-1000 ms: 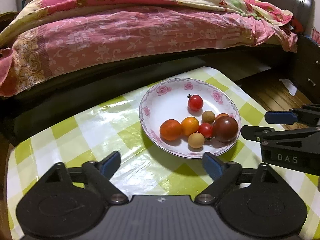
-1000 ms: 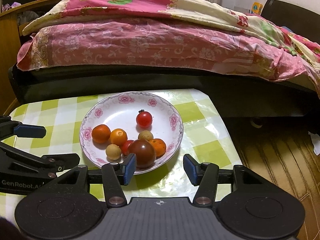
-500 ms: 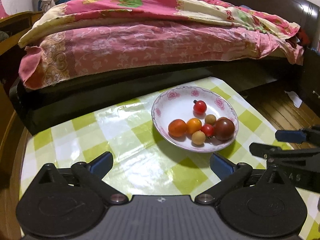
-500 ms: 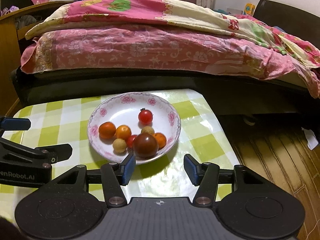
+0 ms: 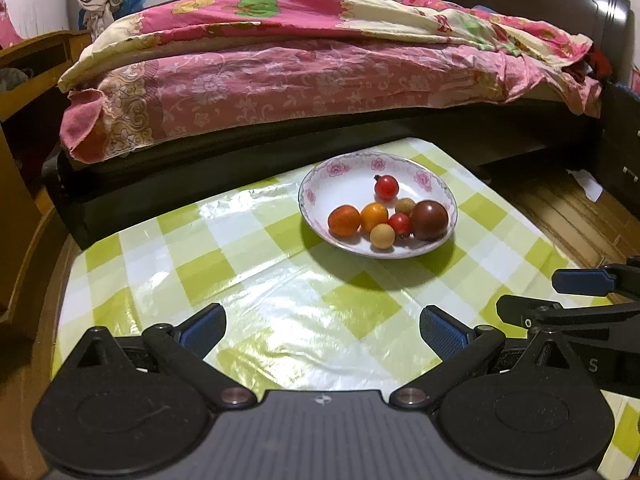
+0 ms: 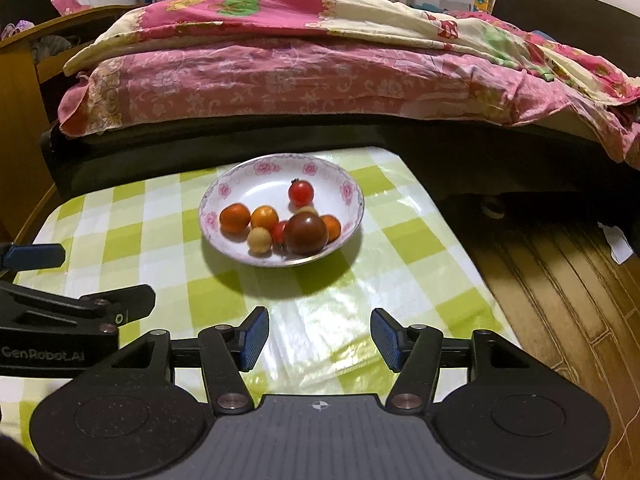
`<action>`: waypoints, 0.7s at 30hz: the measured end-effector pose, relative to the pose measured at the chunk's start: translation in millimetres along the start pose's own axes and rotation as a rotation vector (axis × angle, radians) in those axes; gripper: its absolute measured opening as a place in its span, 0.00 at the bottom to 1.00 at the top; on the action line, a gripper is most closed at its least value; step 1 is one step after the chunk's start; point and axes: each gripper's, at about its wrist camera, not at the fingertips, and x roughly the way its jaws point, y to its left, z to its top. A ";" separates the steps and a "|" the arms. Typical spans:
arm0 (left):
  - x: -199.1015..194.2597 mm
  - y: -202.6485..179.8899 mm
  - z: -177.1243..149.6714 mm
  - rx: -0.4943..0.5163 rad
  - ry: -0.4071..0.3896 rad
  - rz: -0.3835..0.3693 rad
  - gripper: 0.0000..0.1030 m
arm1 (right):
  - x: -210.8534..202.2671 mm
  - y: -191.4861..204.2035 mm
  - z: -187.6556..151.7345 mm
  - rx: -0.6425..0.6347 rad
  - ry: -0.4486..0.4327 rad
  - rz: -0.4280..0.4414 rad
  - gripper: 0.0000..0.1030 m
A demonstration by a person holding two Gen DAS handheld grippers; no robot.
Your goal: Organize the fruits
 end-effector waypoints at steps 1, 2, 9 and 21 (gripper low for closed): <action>-2.0 -1.5 -2.6 0.008 -0.002 0.003 1.00 | -1.6 1.3 -2.6 -0.001 0.004 0.000 0.52; -3.4 -2.5 -4.2 0.014 -0.002 0.004 1.00 | -3.0 2.5 -5.5 -0.002 0.011 -0.002 0.52; -12.0 -4.8 -12.8 0.013 -0.001 0.007 1.00 | -9.9 6.0 -18.6 0.008 0.037 0.004 0.52; -25.3 -6.4 -25.3 0.011 -0.006 0.014 1.00 | -23.2 11.2 -29.4 0.021 0.036 0.004 0.52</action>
